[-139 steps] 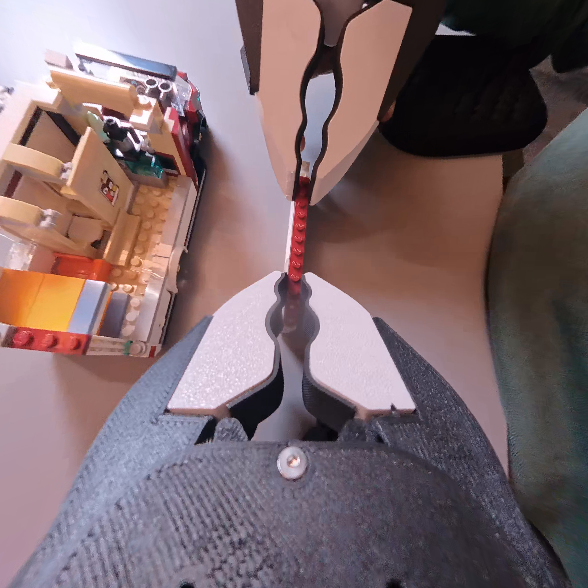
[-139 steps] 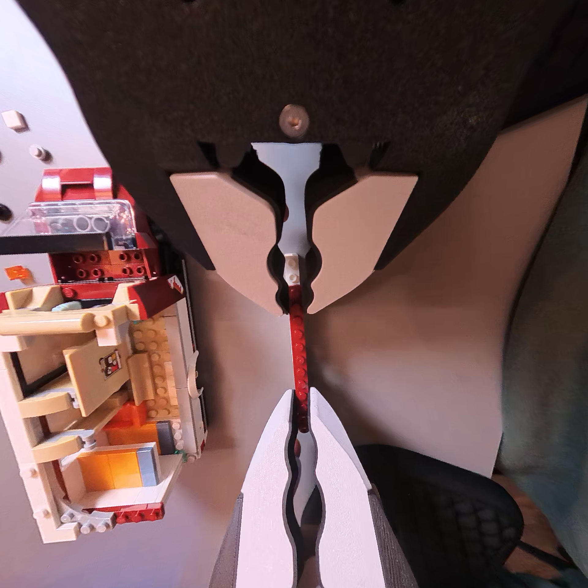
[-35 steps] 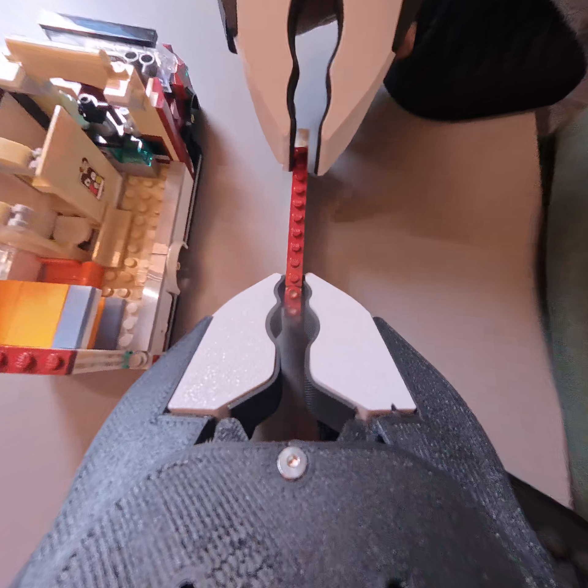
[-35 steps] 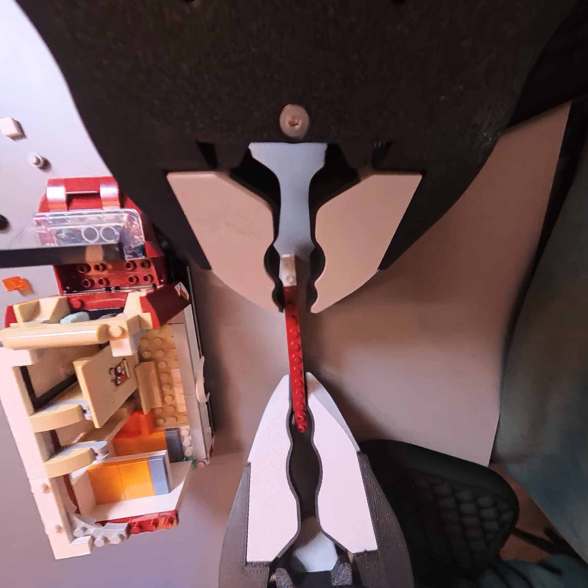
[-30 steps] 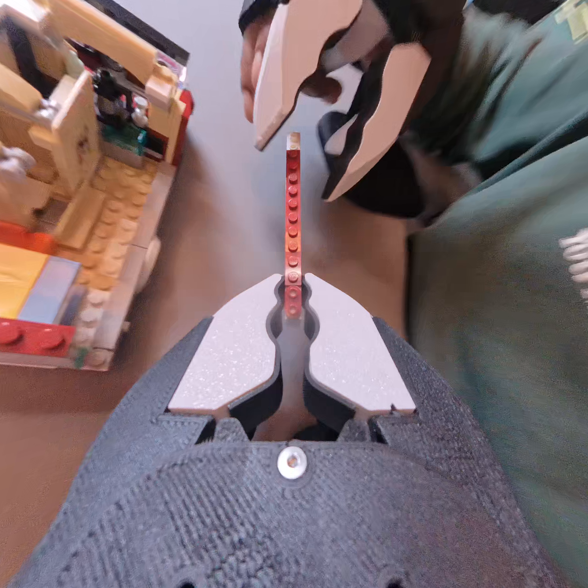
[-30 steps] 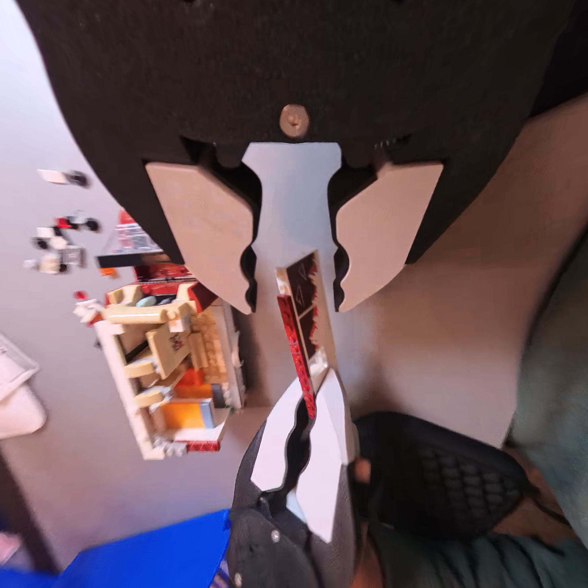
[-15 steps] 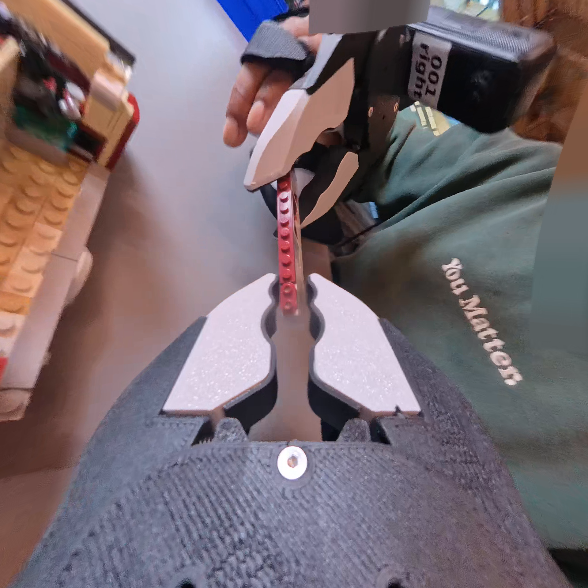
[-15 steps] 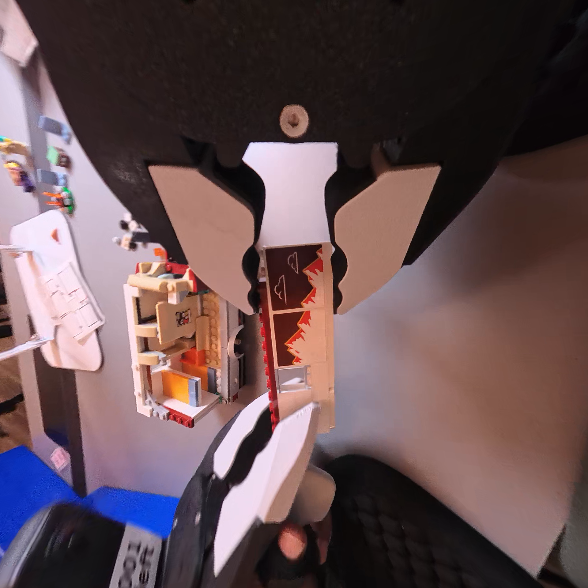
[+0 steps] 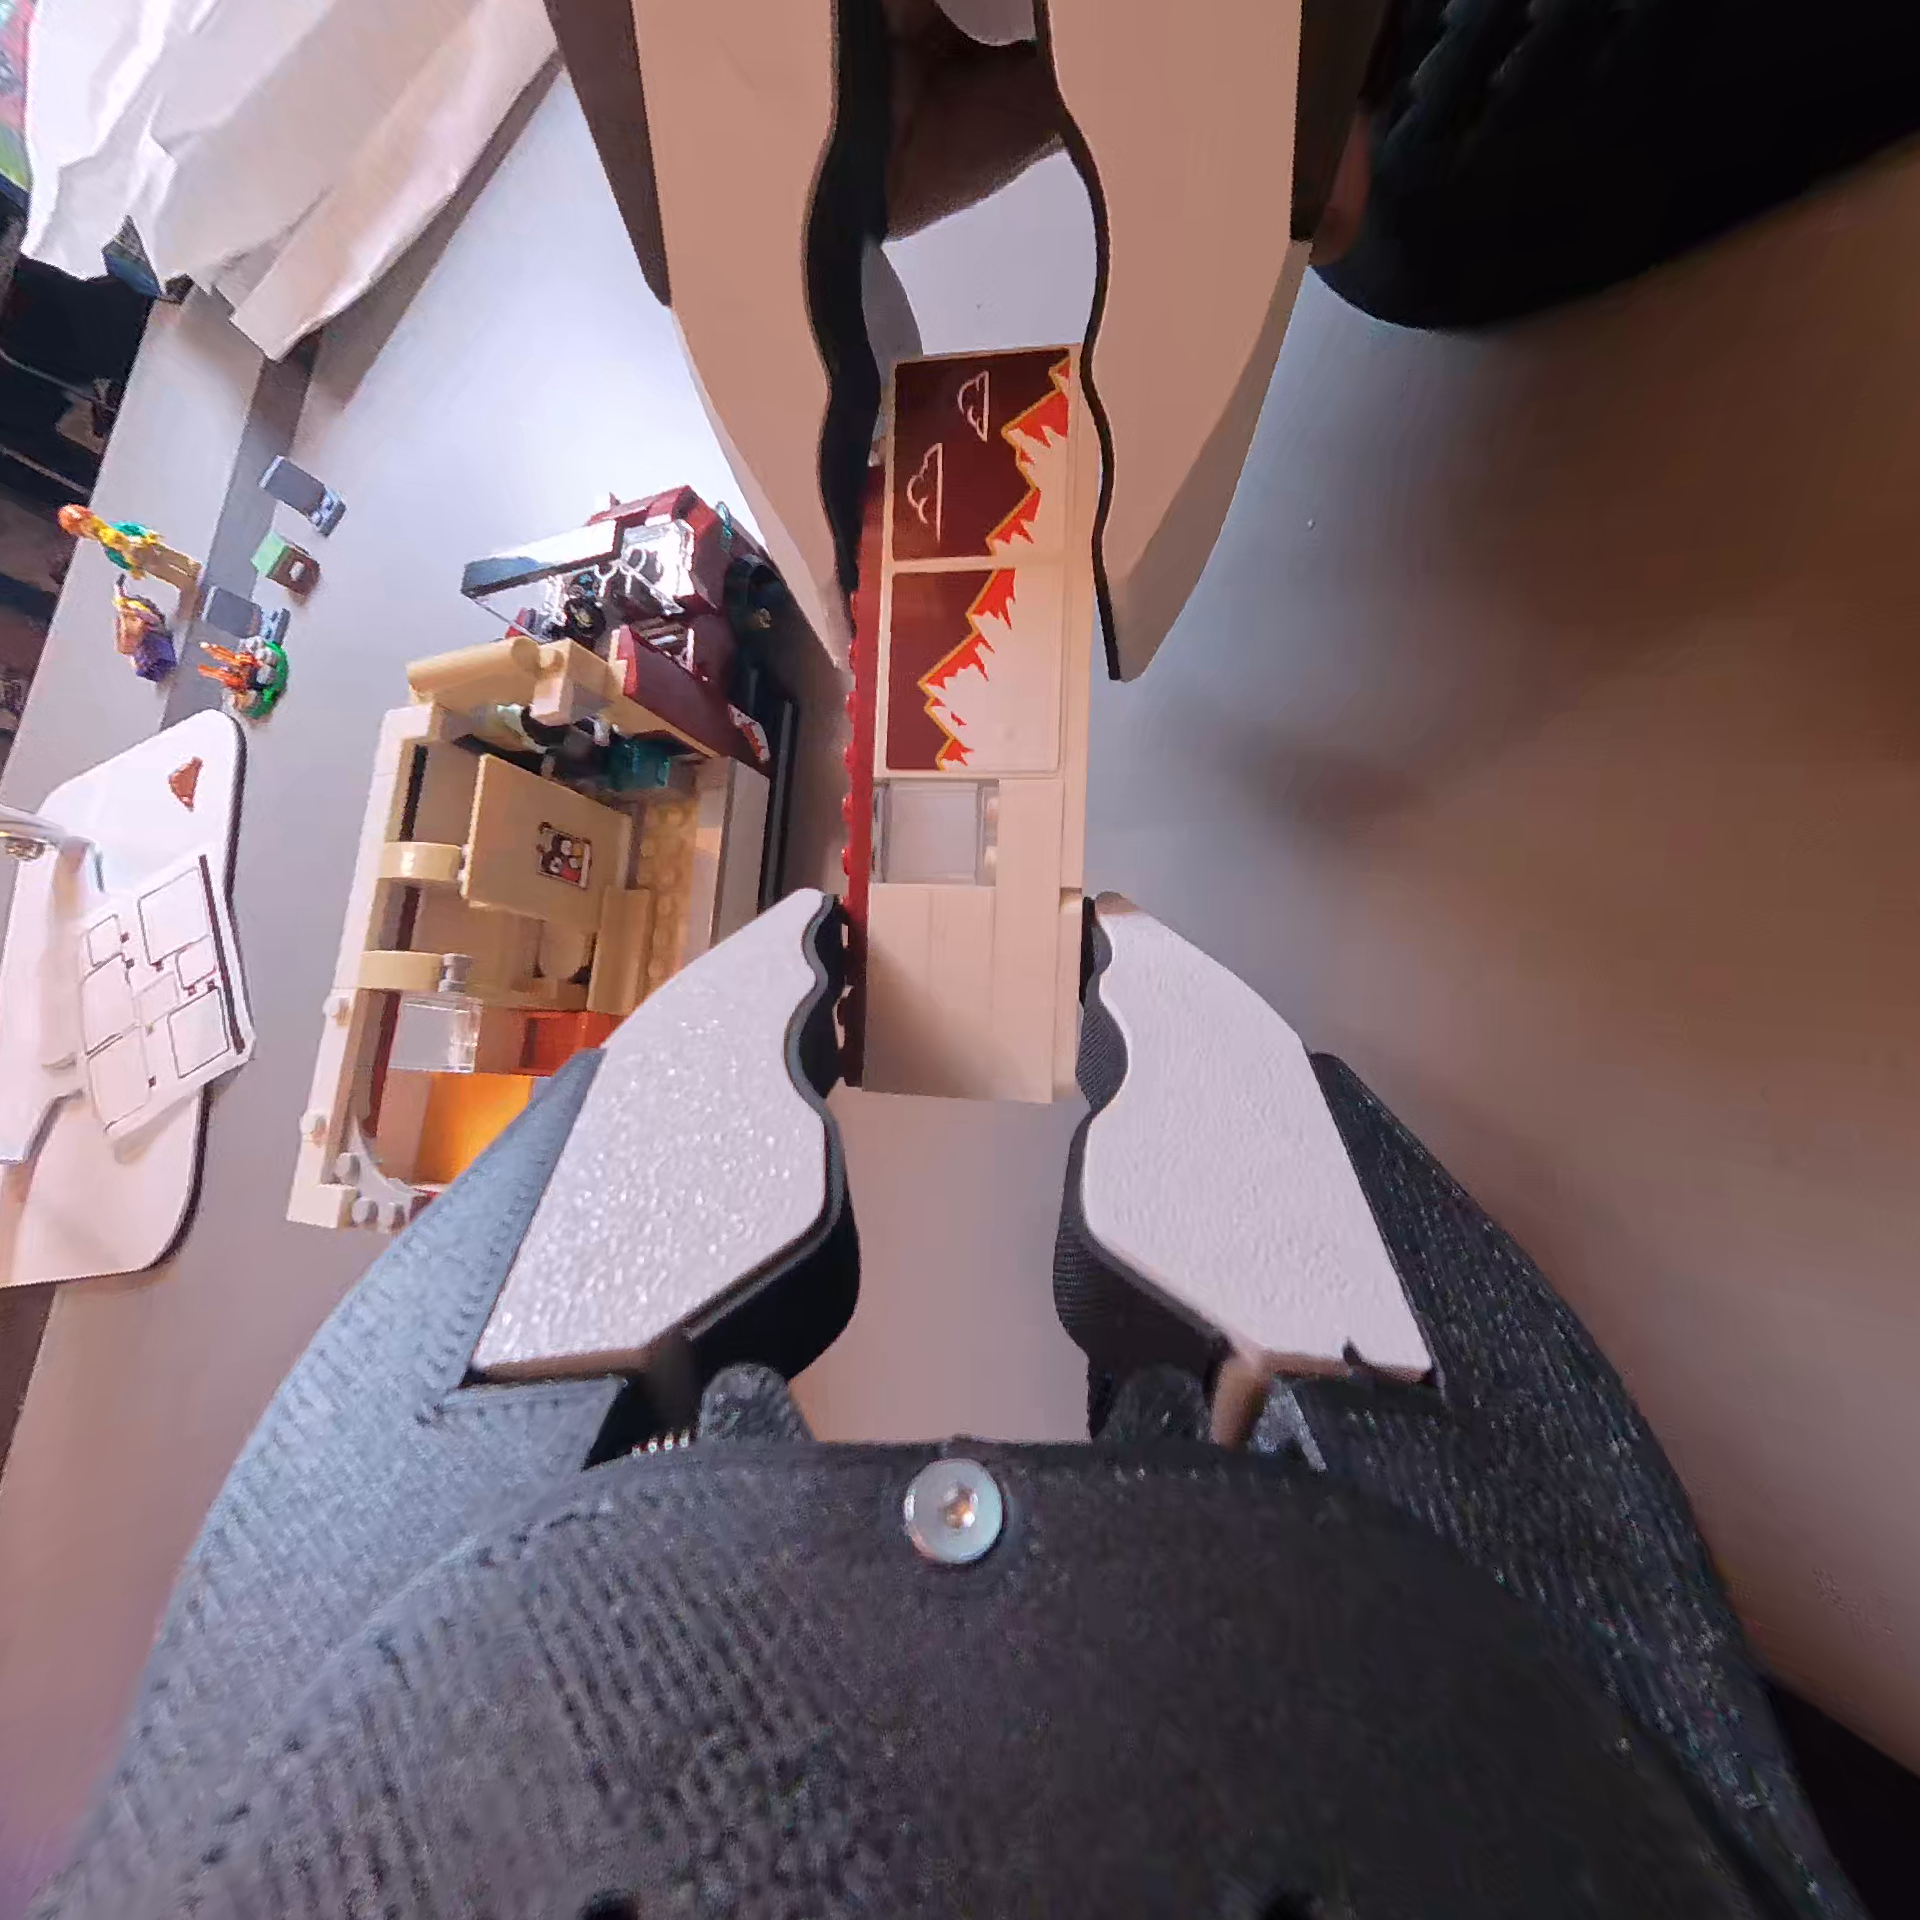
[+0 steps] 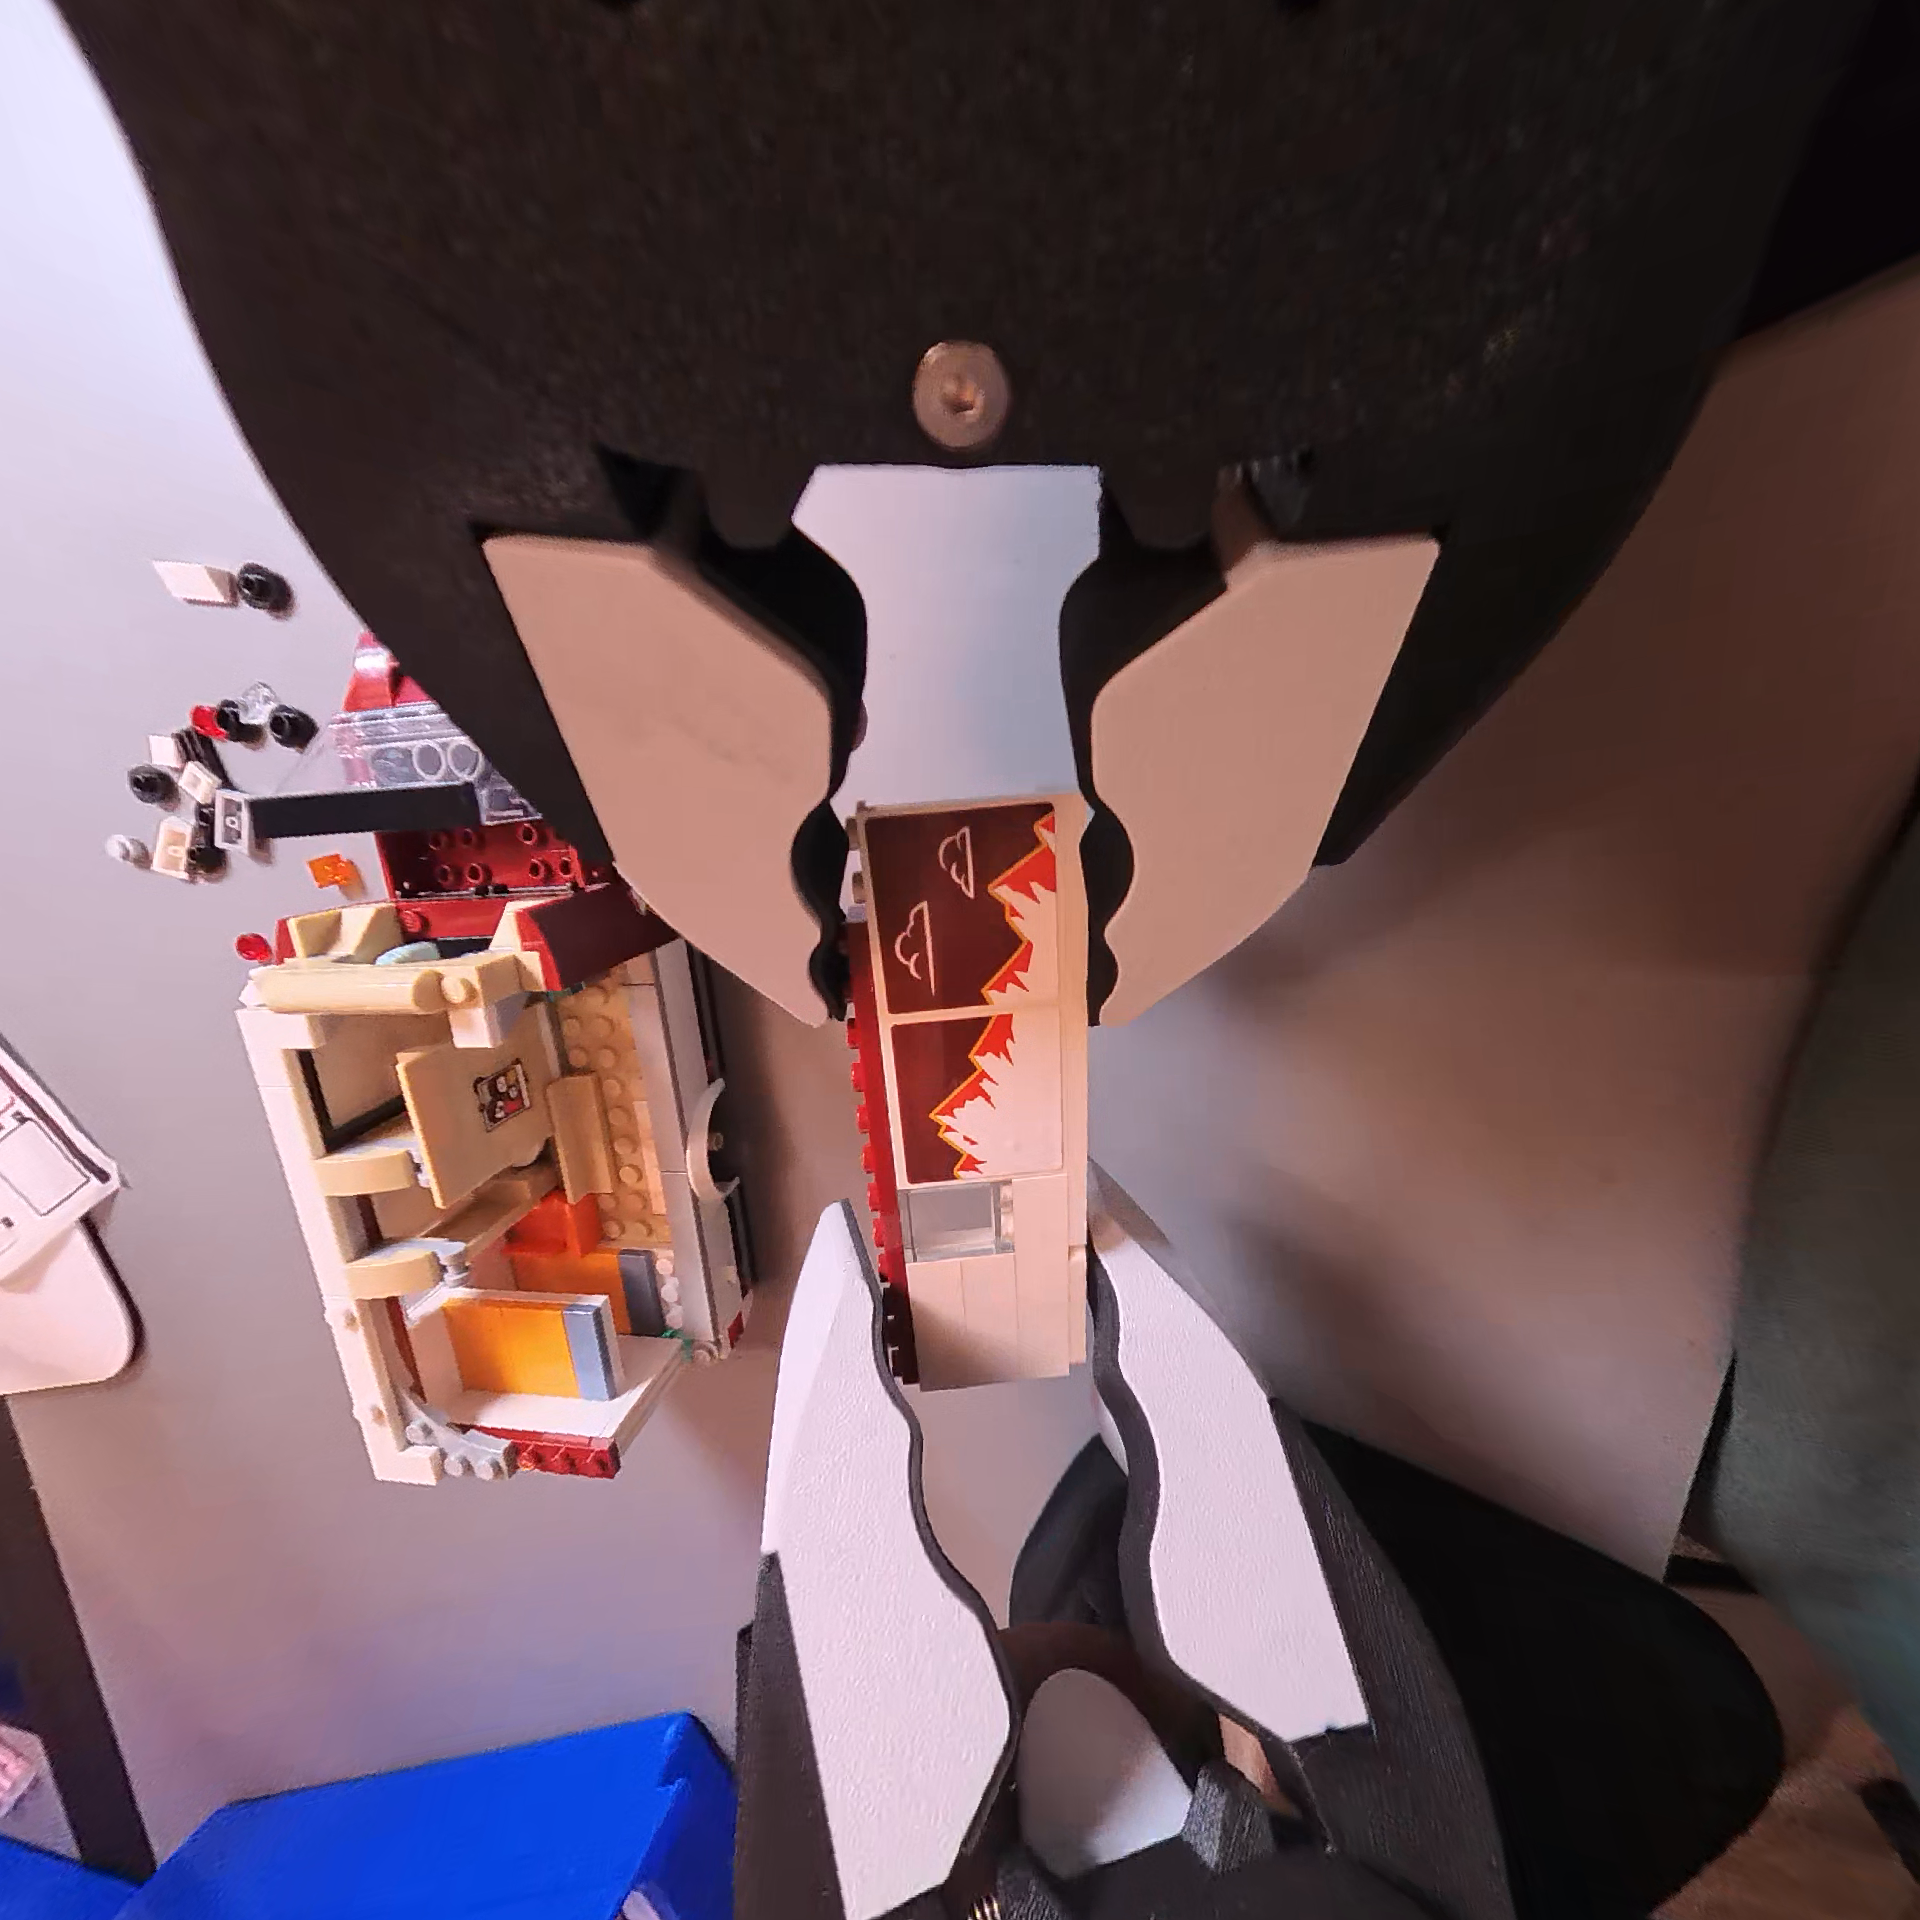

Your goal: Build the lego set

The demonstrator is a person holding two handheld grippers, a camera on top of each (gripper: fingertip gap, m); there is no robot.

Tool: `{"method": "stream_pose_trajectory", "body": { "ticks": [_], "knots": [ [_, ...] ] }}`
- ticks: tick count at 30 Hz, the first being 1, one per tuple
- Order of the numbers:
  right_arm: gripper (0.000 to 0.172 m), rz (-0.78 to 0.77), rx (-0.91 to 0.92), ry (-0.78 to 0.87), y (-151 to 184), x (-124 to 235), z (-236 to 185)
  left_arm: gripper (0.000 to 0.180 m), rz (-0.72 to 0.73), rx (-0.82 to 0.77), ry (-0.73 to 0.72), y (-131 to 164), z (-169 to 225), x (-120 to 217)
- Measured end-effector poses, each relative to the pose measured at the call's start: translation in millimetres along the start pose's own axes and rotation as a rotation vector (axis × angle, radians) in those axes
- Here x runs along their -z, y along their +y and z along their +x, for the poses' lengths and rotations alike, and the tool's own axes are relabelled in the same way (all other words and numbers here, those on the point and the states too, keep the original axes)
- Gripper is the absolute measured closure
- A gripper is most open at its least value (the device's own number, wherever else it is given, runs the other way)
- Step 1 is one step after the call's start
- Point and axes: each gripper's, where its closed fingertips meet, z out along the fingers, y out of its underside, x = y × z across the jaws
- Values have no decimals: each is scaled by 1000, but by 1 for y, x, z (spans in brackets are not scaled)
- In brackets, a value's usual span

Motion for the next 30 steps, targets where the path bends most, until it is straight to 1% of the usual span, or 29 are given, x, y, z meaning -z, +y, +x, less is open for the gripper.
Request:
{"method": "stream_pose_trajectory", "body": {
  "ticks": [3, 6, 8, 9, 13, 16, 21, 28, 30],
  "knots": [
    [129, -1, 31, 21, -1, 1, -2, 136, -10, -30, -13, 0, 2, 1],
    [128, 7, 103, 57, -4, 1, -3, 137, -24, -58, -29, -1, 2, 2],
    [122, -1, 166, 72, -8, -1, -6, 136, -43, -87, -43, -2, 2, 2],
    [121, -8, 185, 72, -10, -2, -7, 136, -48, -95, -48, -3, 3, 1],
    [129, -60, 276, 121, -11, -9, -4, 136, -80, -127, -79, -7, 2, 2],
    [130, -36, 313, 142, -16, -8, -2, 136, -92, -138, -106, -8, -1, 5],
    [130, -23, 323, 166, -20, -8, -3, 137, -117, -176, -138, -8, -3, 9],
    [130, -18, 279, 143, -16, -11, -7, 137, -112, -179, -121, -5, 3, 7],
    [130, -14, 295, 155, -17, -10, -6, 136, -106, -183, -130, -7, 1, 8]
  ]
}}
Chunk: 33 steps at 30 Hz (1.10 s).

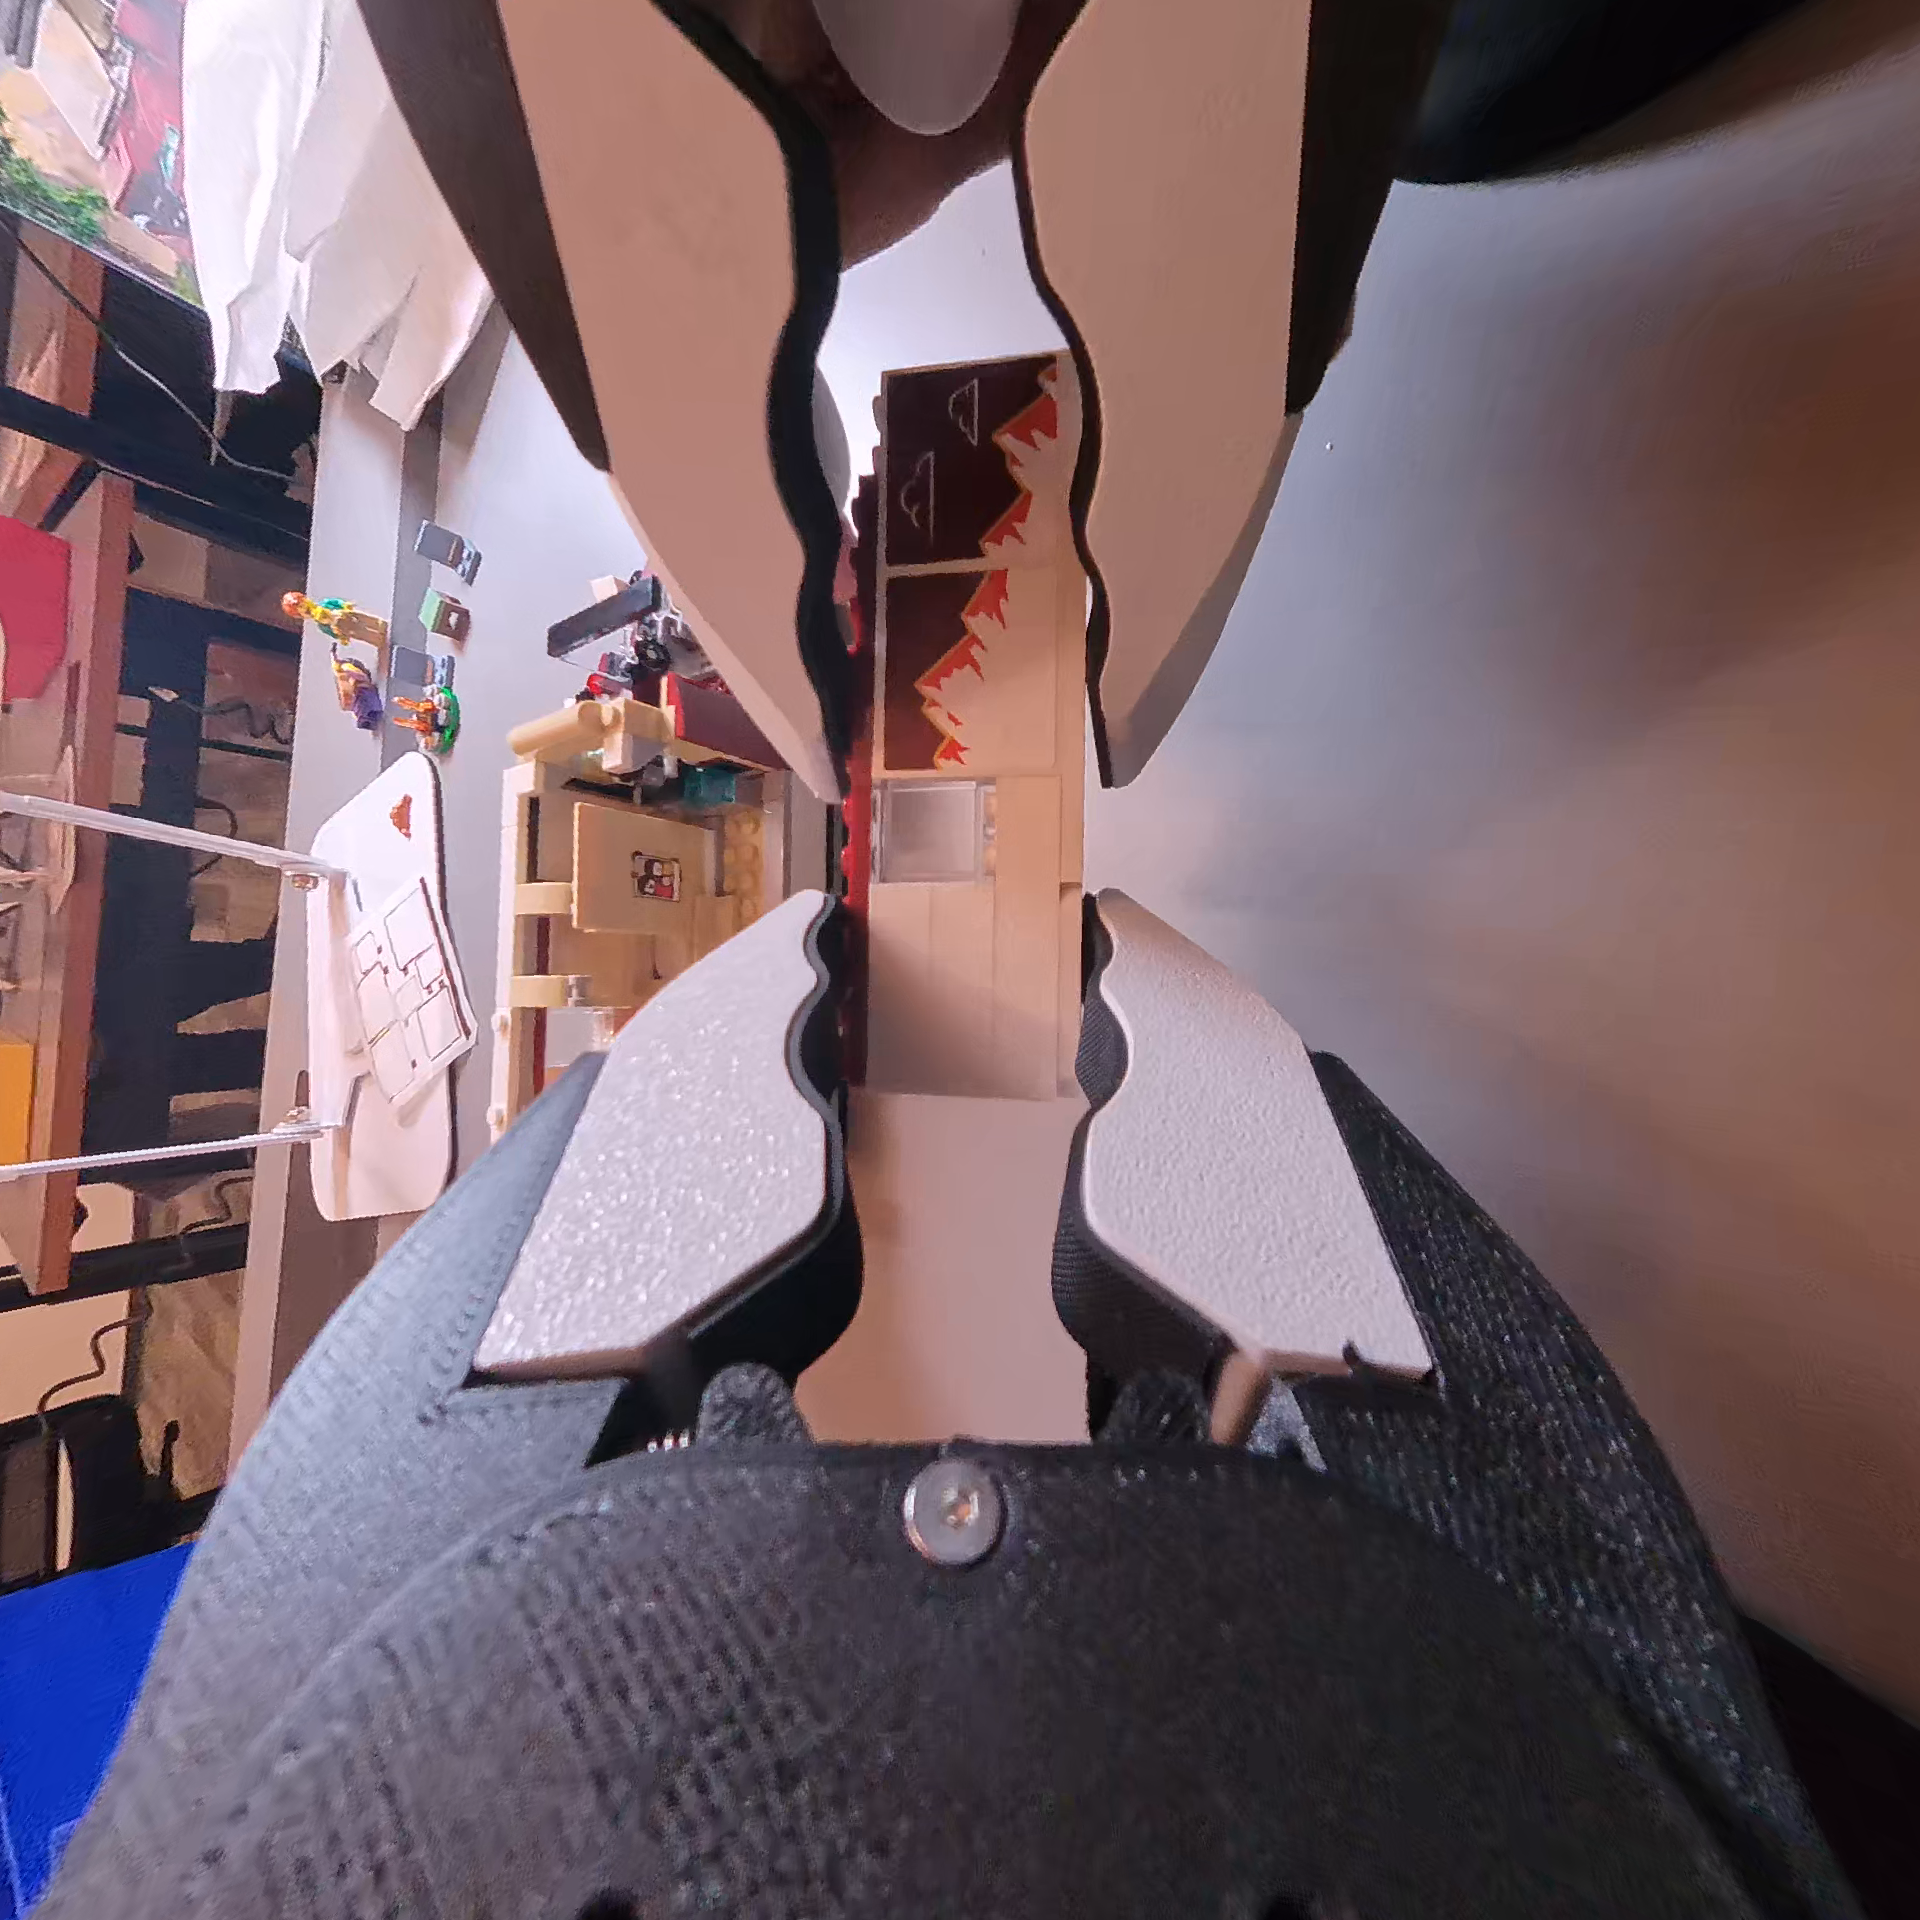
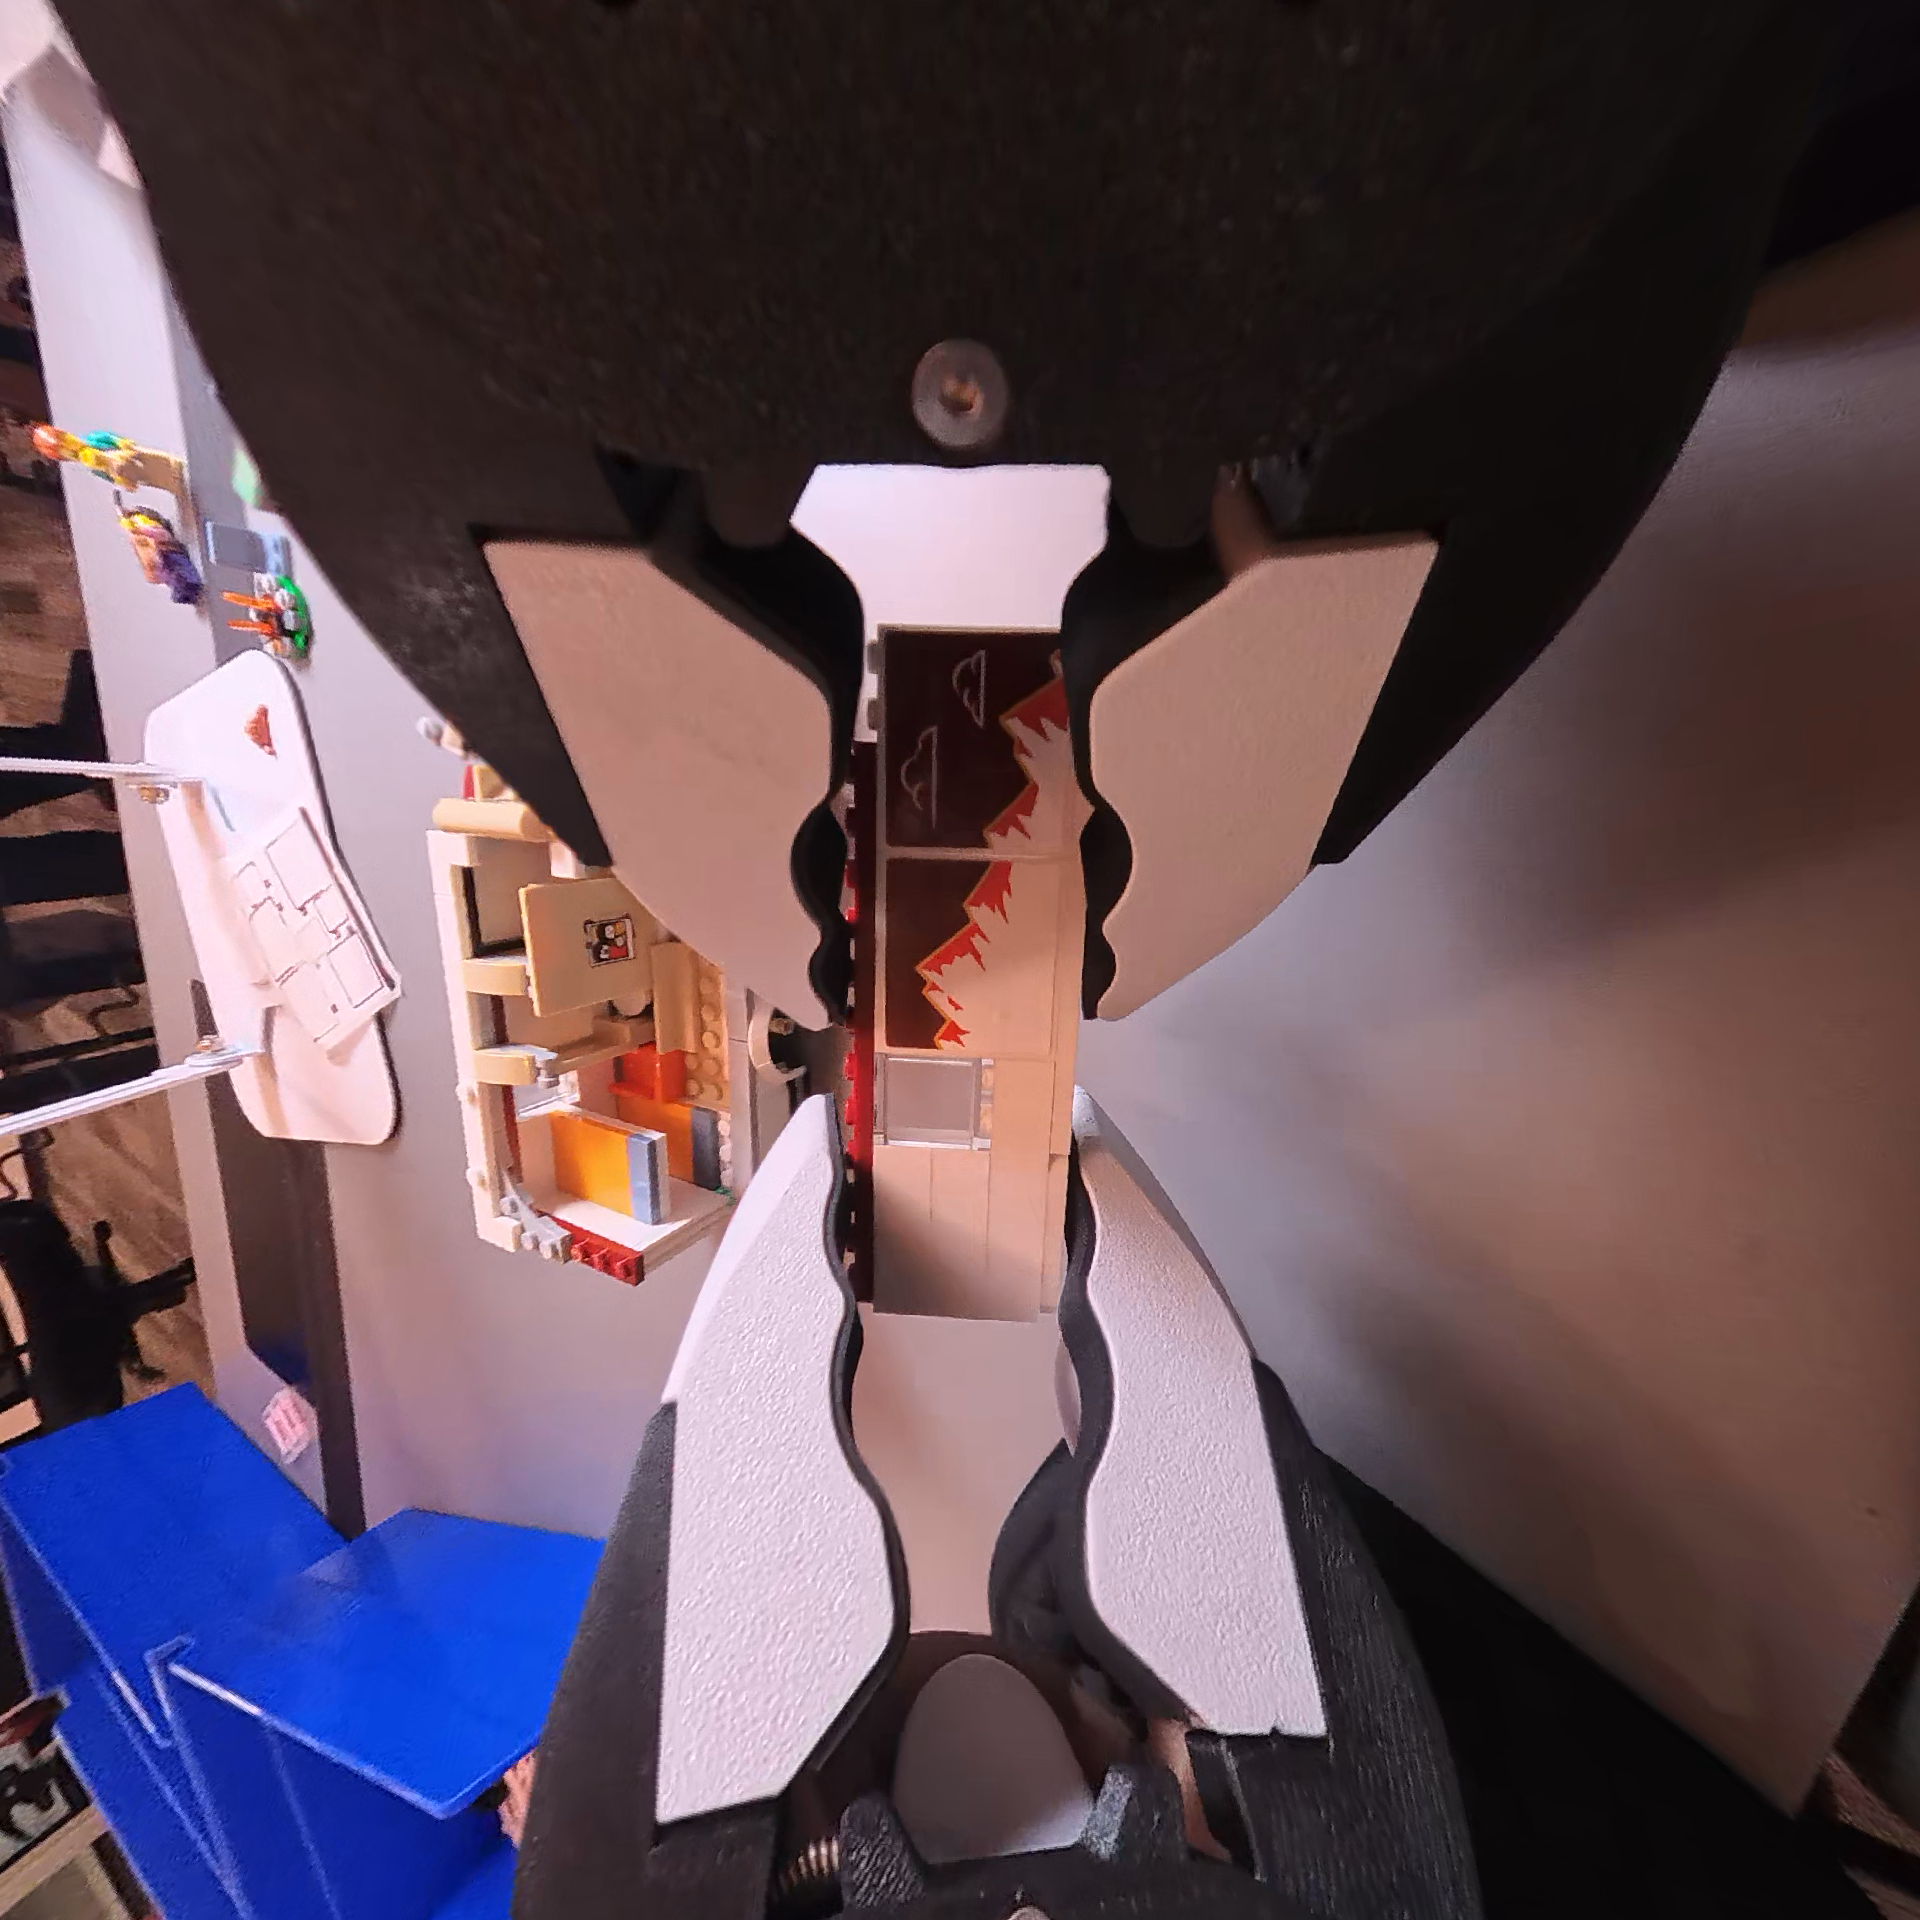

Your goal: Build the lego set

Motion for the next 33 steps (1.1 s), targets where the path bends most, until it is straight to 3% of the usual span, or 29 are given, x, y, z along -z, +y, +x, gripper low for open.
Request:
{"method": "stream_pose_trajectory", "body": {
  "ticks": [8, 10, 12, 25, 27, 30, 33],
  "knots": [
    [129, -6, -22, -25, 0, 1, -1, 137, 14, -8, 25, -1, 1, 0],
    [129, -8, -23, -14, 1, 0, 0, 129, 47, -6, 21, -5, 1, -3],
    [129, -9, -21, -22, -1, -2, -2, 137, 46, -25, 14, -5, 2, -7],
    [129, -31, -54, -13, 14, 3, -1, 137, 82, 4, 35, -2, 3, -8],
    [129, -20, -44, 15, 15, 2, 1, 136, 116, 45, 52, -2, 2, -9],
    [129, -28, 108, 136, 17, 5, 11, 113, 227, 279, 215, -7, 3, 1],
    [129, 24, 204, 207, 8, 8, 12, 125, 376, 550, 380, -9, -5, 12]
  ]
}}
